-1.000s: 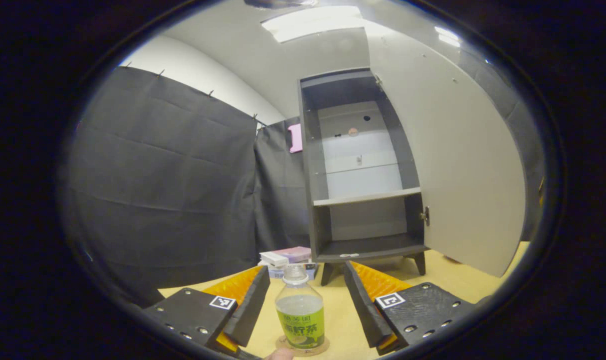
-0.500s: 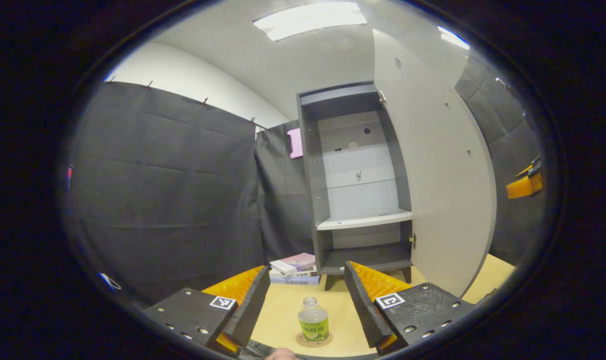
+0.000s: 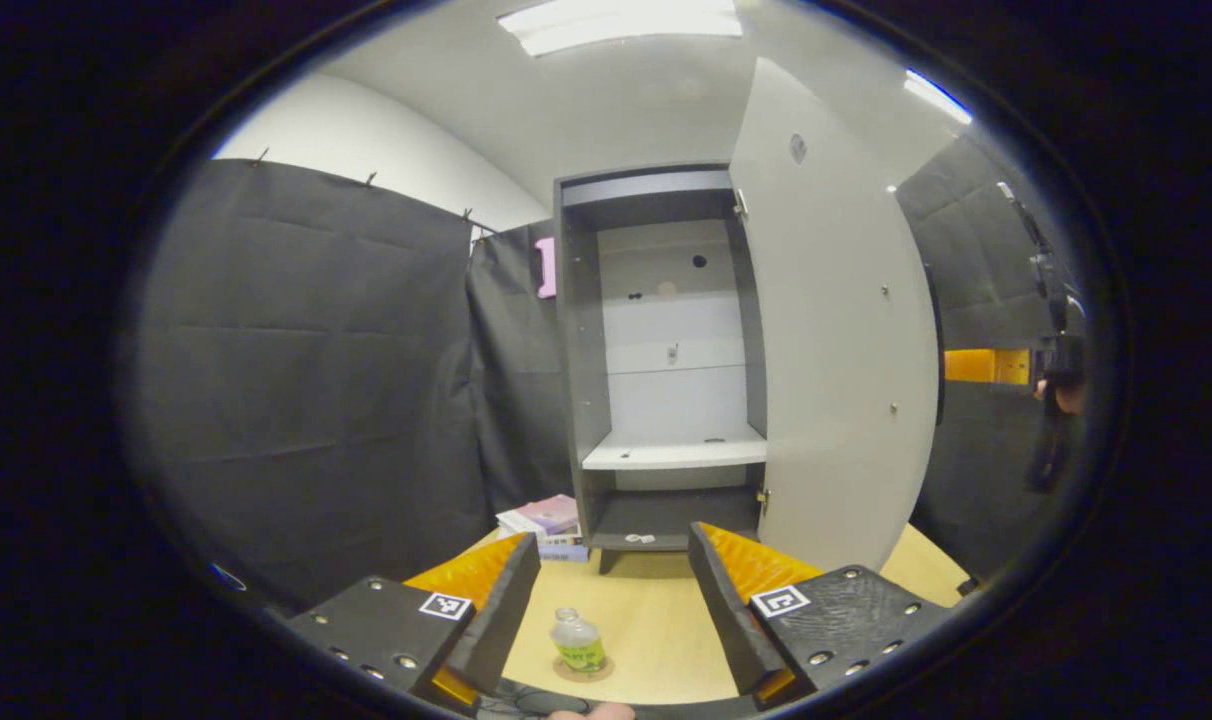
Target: Open the cabinet door with the right hand, grasp the bottle in the cabinet with the left hand and place it on the coaster, then close the cabinet door with the right hand.
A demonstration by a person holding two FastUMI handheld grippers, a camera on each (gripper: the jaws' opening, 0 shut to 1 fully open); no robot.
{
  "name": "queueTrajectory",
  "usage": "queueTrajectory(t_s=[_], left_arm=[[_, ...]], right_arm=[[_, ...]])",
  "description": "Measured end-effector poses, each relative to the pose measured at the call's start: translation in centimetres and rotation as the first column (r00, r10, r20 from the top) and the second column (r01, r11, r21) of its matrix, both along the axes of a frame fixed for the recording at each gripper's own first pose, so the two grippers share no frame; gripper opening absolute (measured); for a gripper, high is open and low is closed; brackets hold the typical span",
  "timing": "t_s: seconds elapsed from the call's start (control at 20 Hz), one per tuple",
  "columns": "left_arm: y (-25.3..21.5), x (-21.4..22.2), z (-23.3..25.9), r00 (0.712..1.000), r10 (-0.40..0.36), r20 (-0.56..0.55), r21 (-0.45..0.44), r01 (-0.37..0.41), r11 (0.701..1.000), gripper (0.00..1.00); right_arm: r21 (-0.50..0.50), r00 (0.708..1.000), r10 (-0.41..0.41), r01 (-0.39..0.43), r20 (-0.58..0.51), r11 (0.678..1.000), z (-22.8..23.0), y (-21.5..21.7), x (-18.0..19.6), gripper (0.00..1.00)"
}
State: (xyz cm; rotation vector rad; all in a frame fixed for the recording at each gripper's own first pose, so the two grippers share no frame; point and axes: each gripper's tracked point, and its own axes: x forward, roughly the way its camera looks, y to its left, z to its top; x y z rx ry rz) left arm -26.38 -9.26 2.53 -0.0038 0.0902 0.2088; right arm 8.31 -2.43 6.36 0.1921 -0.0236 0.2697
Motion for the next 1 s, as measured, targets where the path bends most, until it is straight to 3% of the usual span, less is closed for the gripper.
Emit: queueTrajectory(t_s=[0.1, 0.15, 0.2, 0.25, 0.3, 0.4, 0.5, 0.7, 0.85, 0.9, 1.0], left_arm=[[0.8, 0.0, 0.6, 1.000, 0.017, 0.012, -0.004, -0.017, 1.000, 0.89], [1.2, 0.3, 0.4, 1.000, 0.011, 0.005, -0.007, -0.011, 1.000, 0.89], [1.5, 0.5, 0.1, 1.000, -0.001, -0.002, -0.009, 0.001, 1.000, 0.89], [2.2, 1.1, 0.2, 1.000, -0.011, 0.002, -0.006, 0.011, 1.000, 0.81], [3.0, 1.5, 0.6, 1.000, -0.014, 0.013, -0.002, 0.014, 1.000, 0.85], [4.3, 2.7, 0.8, 0.999, -0.033, 0.023, -0.009, 0.033, 0.999, 0.89], [5.3, 3.9, 1.3, 0.997, -0.062, 0.042, -0.007, 0.063, 0.998, 0.86], [6.8, 6.5, 2.5, 0.986, -0.140, 0.090, 0.024, 0.139, 0.990, 0.87], [8.2, 8.5, 2.1, 0.977, -0.187, 0.103, -0.022, 0.190, 0.981, 0.90], [9.4, 9.2, 1.9, 0.977, -0.179, 0.114, -0.024, 0.183, 0.983, 0.86], [10.5, 10.4, 1.1, 0.970, -0.203, 0.131, -0.039, 0.210, 0.977, 0.86]], right_arm=[[-0.007, 0.999, 0.039, -0.039, -0.006, 0.999, -0.2, 1.3, -0.7, 0.94], [-0.016, 1.000, 0.030, -0.031, -0.009, 0.999, -0.2, 1.7, -0.6, 0.97], [-0.025, 1.000, 0.016, -0.016, -0.005, 1.000, -0.1, 1.6, -0.8, 0.94], [-0.032, 1.000, 0.003, -0.003, -0.005, 0.999, 0.0, 1.5, -0.9, 0.89], [-0.021, 1.000, -0.012, 0.011, -0.014, 1.000, -0.2, 1.8, -1.1, 0.94], [-0.002, 0.999, -0.009, 0.009, -0.048, 1.000, -0.5, 2.7, -0.8, 0.94], [-0.009, 0.998, 0.010, -0.011, -0.061, 1.000, -0.3, 5.1, -0.8, 0.94], [-0.048, 0.998, 0.017, -0.020, -0.059, 0.999, 0.1, 10.0, -0.9, 0.94], [-0.064, 0.999, 0.017, -0.019, -0.040, 0.998, 0.2, 13.6, -0.3, 0.94], [-0.068, 0.999, 0.011, -0.013, -0.031, 0.998, 0.3, 14.6, 0.3, 0.94], [-0.073, 1.000, 0.003, -0.005, -0.017, 0.997, 0.4, 16.7, 1.4, 0.94]])
